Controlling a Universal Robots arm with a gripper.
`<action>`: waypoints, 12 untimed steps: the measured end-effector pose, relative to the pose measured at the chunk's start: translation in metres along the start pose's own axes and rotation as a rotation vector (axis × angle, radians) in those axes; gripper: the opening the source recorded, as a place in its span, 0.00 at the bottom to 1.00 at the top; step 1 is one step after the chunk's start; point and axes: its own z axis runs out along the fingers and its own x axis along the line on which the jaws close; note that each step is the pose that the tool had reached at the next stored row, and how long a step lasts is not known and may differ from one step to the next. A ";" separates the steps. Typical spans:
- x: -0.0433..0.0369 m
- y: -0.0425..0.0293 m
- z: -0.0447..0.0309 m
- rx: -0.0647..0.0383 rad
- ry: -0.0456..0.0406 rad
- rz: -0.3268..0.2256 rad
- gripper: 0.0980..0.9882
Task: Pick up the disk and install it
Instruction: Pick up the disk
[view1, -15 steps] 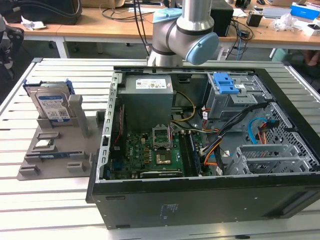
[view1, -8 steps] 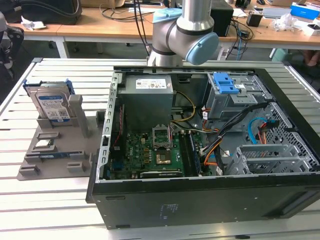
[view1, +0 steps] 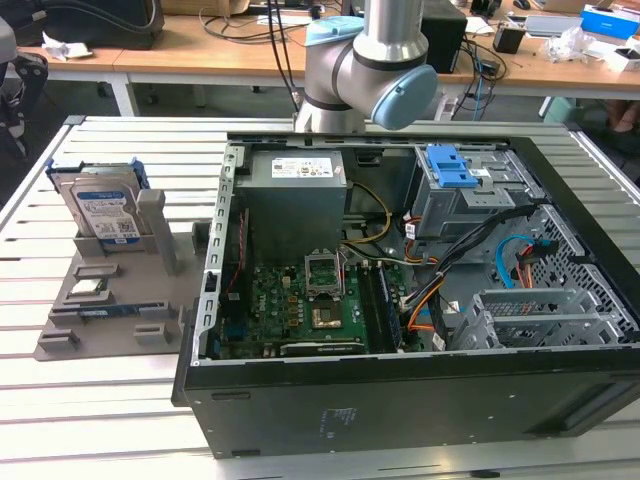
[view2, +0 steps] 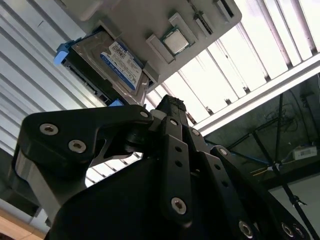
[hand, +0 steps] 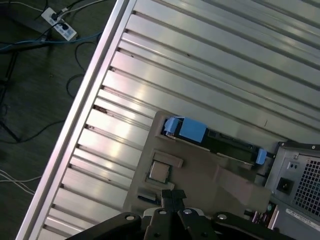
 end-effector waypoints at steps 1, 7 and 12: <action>0.0000 0.0000 0.0000 0.000 0.0003 -0.007 0.01; 0.0000 0.0000 0.0000 -0.001 0.0016 -0.035 0.01; 0.0000 0.0000 0.0000 -0.002 0.0029 -0.065 0.01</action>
